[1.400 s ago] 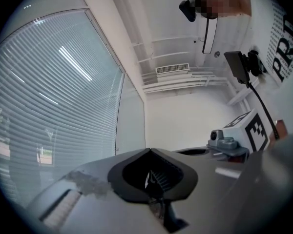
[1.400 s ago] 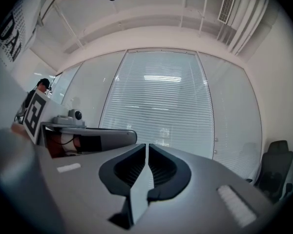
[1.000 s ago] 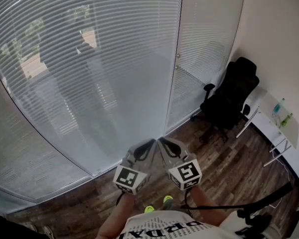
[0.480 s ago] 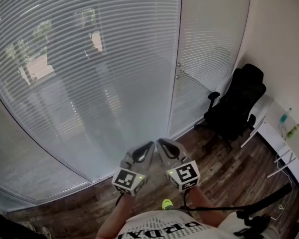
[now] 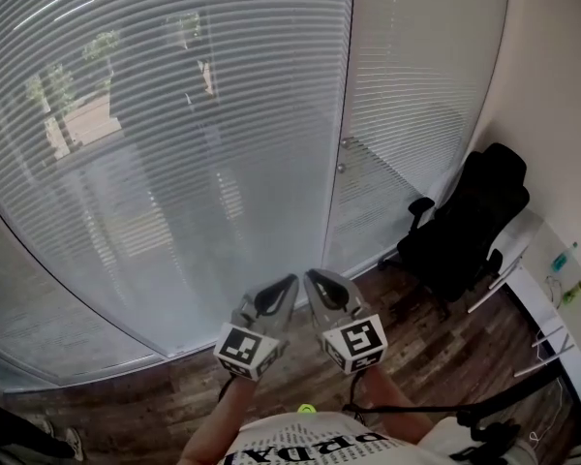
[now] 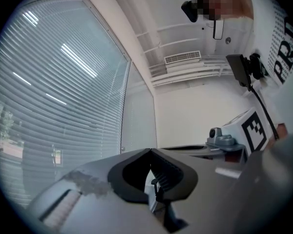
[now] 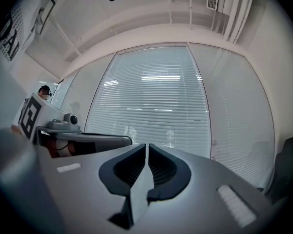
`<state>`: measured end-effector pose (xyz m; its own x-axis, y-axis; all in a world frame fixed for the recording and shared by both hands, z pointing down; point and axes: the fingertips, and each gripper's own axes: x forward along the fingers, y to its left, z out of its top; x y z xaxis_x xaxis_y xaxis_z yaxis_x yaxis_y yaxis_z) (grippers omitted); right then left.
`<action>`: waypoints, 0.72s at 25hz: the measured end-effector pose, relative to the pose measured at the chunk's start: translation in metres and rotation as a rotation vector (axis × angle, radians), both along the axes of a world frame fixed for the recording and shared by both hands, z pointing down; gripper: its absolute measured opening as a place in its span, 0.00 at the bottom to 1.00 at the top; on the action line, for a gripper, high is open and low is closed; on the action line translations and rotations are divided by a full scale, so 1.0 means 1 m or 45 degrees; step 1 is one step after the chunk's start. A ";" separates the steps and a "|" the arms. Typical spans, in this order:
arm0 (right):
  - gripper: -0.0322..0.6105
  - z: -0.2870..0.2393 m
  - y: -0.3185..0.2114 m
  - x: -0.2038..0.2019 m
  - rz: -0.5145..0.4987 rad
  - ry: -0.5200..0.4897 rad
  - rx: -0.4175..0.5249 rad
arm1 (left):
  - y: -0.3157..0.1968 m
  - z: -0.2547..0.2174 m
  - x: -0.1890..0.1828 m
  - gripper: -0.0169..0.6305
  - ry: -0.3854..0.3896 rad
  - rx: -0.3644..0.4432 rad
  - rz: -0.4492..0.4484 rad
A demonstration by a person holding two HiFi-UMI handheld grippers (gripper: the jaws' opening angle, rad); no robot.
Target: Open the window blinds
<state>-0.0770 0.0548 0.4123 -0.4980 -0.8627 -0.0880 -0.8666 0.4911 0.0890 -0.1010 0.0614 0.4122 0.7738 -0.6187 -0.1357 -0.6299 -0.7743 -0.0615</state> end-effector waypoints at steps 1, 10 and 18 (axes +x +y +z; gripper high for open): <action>0.09 0.001 -0.004 0.005 -0.005 -0.003 0.002 | -0.004 -0.001 0.005 0.02 0.003 0.009 -0.004; 0.09 0.003 -0.036 0.041 -0.033 -0.022 -0.016 | -0.036 -0.004 0.040 0.02 -0.012 0.006 -0.047; 0.09 0.009 -0.059 0.043 -0.022 -0.029 -0.034 | -0.057 -0.004 0.042 0.02 -0.012 0.019 -0.052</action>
<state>-0.0338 -0.0041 0.4208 -0.5108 -0.8563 -0.0767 -0.8596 0.5079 0.0558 -0.0592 0.0039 0.4081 0.7494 -0.6476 -0.1378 -0.6600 -0.7471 -0.0788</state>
